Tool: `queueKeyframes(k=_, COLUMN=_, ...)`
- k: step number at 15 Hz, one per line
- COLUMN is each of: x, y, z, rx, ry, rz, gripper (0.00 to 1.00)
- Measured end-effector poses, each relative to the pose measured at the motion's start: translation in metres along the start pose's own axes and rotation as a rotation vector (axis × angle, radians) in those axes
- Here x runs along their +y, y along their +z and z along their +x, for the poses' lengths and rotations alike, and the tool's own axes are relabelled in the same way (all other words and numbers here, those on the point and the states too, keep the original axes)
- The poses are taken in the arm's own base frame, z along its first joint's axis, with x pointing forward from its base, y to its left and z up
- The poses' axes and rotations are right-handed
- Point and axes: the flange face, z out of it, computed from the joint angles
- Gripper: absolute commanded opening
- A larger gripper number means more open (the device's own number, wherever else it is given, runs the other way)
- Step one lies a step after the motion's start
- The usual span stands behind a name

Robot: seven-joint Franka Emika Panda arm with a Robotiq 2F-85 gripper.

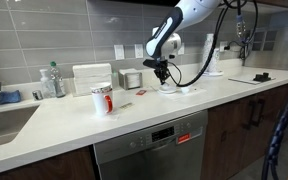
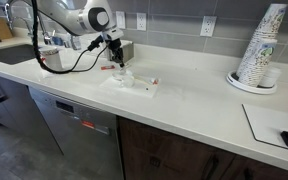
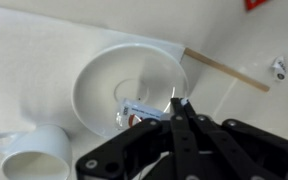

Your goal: Put the sugar and tomato ketchup on the plate

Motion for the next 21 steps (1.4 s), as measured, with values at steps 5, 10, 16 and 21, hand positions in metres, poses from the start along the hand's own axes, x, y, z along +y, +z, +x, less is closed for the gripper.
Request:
queueKeyframes(k=5, x=0.003, y=0.014, z=-0.005, rx=-0.023, ry=0.007, rz=-0.015, gripper=0.57)
queueKeyframes(k=10, x=-0.006, y=-0.007, z=-0.018, rx=-0.066, ry=-0.015, rz=0.025, gripper=0.95)
queueKeyframes(k=16, x=-0.028, y=-0.036, z=-0.057, rx=-0.155, ry=-0.224, rz=0.124, gripper=1.0)
queueKeyframes(k=21, x=-0.047, y=-0.041, z=-0.071, rx=-0.227, ry=-0.414, rz=0.128, gripper=1.0)
